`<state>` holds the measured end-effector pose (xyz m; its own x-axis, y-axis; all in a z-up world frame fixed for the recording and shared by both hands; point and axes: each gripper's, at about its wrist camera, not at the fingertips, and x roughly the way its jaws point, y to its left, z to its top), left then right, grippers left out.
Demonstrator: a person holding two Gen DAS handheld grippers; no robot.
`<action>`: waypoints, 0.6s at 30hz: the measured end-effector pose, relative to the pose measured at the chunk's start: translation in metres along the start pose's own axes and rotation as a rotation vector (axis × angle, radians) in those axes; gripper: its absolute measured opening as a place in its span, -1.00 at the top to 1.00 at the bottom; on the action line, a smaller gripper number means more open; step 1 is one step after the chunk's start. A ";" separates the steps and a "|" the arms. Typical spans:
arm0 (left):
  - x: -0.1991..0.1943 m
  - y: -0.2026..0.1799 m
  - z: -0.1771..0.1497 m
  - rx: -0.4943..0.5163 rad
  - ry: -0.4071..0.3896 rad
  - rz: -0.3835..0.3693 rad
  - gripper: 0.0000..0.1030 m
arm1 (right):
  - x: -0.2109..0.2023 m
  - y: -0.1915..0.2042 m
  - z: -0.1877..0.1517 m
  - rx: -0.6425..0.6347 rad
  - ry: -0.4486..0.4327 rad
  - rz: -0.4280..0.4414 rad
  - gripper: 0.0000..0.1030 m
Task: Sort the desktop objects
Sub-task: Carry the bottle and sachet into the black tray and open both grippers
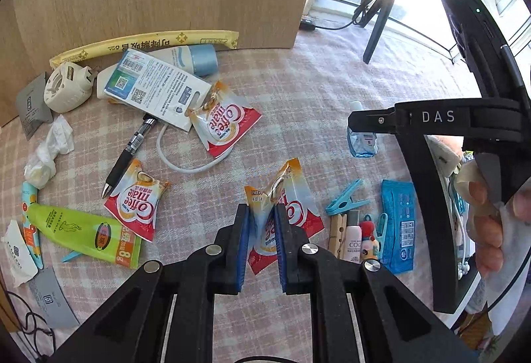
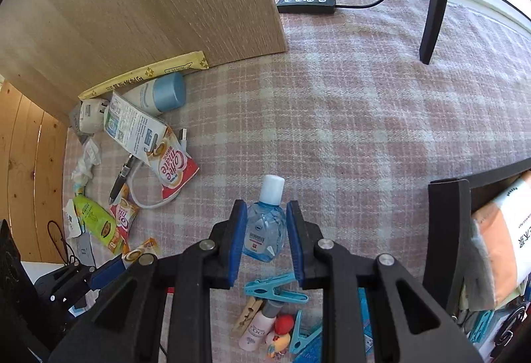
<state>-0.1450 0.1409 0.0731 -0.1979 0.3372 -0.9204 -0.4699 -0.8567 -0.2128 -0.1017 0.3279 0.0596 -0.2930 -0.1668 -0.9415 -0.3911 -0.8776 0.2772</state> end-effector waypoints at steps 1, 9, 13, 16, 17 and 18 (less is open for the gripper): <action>0.000 -0.009 0.003 0.014 -0.004 -0.006 0.73 | -0.008 -0.006 -0.006 0.001 -0.008 0.002 0.53; -0.009 -0.103 0.010 0.158 -0.006 -0.122 0.73 | -0.046 -0.068 -0.024 0.095 -0.049 -0.002 0.53; -0.007 -0.167 0.004 0.260 0.009 -0.178 0.73 | -0.070 -0.122 -0.055 0.181 -0.090 -0.037 0.53; -0.001 -0.212 -0.002 0.312 0.026 -0.234 0.73 | -0.095 -0.163 -0.081 0.244 -0.132 -0.085 0.53; 0.002 -0.226 -0.005 0.327 0.033 -0.252 0.73 | -0.104 -0.175 -0.090 0.265 -0.145 -0.098 0.53; 0.005 -0.239 -0.008 0.341 0.043 -0.269 0.73 | -0.111 -0.188 -0.098 0.287 -0.155 -0.104 0.53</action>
<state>-0.0265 0.3442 0.1167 0.0031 0.5083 -0.8612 -0.7588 -0.5597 -0.3331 0.0898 0.4671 0.0935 -0.3587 0.0068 -0.9334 -0.6492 -0.7204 0.2442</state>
